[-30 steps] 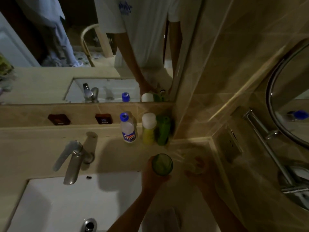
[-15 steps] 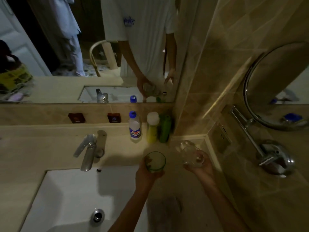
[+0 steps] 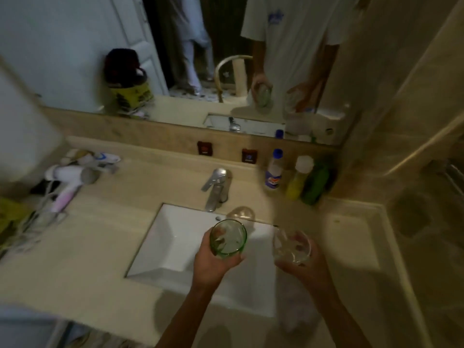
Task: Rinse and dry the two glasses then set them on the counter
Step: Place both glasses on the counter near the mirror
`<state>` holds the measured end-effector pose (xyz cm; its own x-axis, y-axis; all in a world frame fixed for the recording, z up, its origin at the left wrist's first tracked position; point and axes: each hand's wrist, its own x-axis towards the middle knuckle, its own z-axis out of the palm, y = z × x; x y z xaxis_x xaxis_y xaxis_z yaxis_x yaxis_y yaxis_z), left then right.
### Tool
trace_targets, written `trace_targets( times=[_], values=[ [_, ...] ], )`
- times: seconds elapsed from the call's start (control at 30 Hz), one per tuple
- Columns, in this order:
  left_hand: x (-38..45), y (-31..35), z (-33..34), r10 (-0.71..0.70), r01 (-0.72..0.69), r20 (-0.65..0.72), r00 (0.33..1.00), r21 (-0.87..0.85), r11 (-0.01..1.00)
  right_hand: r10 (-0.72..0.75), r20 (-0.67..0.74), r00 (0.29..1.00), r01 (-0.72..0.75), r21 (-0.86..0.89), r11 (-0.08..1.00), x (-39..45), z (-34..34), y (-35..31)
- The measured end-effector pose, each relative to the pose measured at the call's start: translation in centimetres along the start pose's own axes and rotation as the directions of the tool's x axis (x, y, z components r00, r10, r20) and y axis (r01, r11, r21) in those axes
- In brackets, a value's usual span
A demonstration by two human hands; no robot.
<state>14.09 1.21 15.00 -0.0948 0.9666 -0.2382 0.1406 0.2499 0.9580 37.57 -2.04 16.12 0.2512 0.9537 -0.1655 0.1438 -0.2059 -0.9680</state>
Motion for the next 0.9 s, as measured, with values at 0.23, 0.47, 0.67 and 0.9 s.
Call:
trace_targets(
  times=[0.23,0.47,0.67,0.9],
  values=[
    [0.8,-1.6,-11.9,-0.064,0.054,-0.221,0.973,-0.051,0.997,-0.037,0.213,0.976,0.031,0.027,0.999,0.8,11.6,-2.6],
    [7.4,-3.0,-24.8,-0.037,0.017,-0.273,0.961,-0.074,0.997,-0.032,0.304,0.952,0.045,-0.036,0.998,3.6,25.7,-4.8],
    [16.4,-3.8,-35.4,-0.047,0.046,-0.205,0.978,-0.009,0.999,0.003,0.194,0.981,-0.006,0.016,1.0,6.7,38.4,-6.4],
    [26.9,-5.5,-42.0,-0.109,0.103,-0.141,0.984,-0.045,0.994,0.132,0.109,0.985,-0.141,0.08,0.987,12.3,47.7,-6.5]
  ],
)
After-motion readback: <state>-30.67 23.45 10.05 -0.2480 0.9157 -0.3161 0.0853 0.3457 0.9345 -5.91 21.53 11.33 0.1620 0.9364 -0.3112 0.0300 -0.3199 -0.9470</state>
